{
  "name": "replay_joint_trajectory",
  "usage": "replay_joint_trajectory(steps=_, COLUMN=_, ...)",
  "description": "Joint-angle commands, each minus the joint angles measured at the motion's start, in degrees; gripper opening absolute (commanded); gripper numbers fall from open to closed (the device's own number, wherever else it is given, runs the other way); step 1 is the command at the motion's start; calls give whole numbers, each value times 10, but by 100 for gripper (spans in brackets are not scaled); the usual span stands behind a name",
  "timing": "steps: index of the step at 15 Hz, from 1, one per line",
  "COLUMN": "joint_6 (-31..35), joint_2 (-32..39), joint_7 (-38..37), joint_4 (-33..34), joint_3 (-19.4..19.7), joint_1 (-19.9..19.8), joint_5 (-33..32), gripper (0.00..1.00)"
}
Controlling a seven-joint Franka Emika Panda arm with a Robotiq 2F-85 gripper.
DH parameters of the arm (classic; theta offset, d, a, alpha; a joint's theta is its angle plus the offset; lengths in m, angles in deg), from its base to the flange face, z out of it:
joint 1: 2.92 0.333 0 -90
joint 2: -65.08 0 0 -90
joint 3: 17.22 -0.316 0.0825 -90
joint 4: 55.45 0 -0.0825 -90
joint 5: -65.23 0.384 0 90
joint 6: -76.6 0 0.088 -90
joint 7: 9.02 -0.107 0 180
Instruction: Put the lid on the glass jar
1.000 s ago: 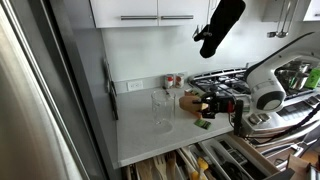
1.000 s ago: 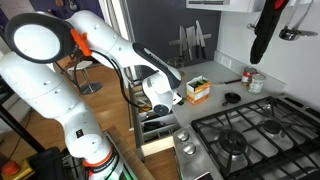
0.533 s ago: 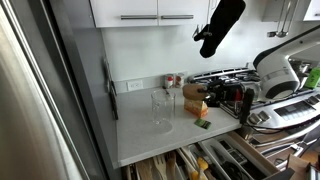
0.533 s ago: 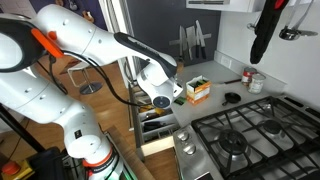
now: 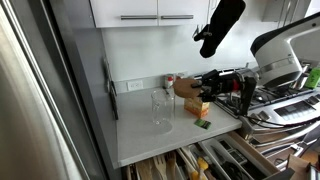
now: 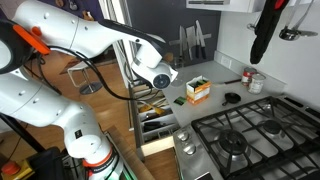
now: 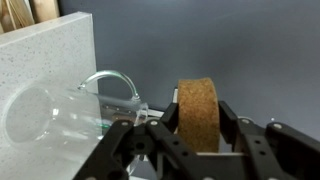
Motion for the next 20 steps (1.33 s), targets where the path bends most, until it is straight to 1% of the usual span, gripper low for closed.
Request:
replay_joint_trajectory(steps=1, joint_6=40, joint_2=36, joint_7=-53, joint_4=64, joint_3=-34, joint_1=15, joint_5=-46, gripper=18)
replay_joint_trajectory(steps=2, joint_6=49, joint_2=45, joint_7=-64, joint_4=81, joint_3=-40, joint_1=18, joint_5=-60, gripper=18)
replay_joint_trajectory(steps=3, joint_6=32, joint_2=18, joint_7=-39, joint_4=46, joint_3=-25, joint_1=18, joint_5=-34, gripper=43)
replay_joint_trajectory(steps=6, joint_6=44, joint_2=38, joint_7=-52, joint_4=75, joint_3=-32, joint_1=25, joint_5=-48, gripper=43)
replay_joint_trajectory(steps=11, joint_6=44, joint_2=46, joint_7=-52, joint_4=79, joint_3=-31, joint_1=25, joint_5=-49, gripper=43)
replay_joint_trajectory(steps=12, joint_6=44, joint_2=46, joint_7=-52, joint_4=79, joint_3=-31, joint_1=25, joint_5=-49, gripper=18)
replay_joint_trajectory(steps=13, joint_6=41, joint_2=55, joint_7=-47, joint_4=90, joint_3=-32, joint_1=26, joint_5=-49, gripper=18)
replay_joint_trajectory(steps=20, joint_6=32, joint_2=125, joint_7=-51, joint_4=186, joint_3=-27, joint_1=33, joint_5=-126, gripper=18)
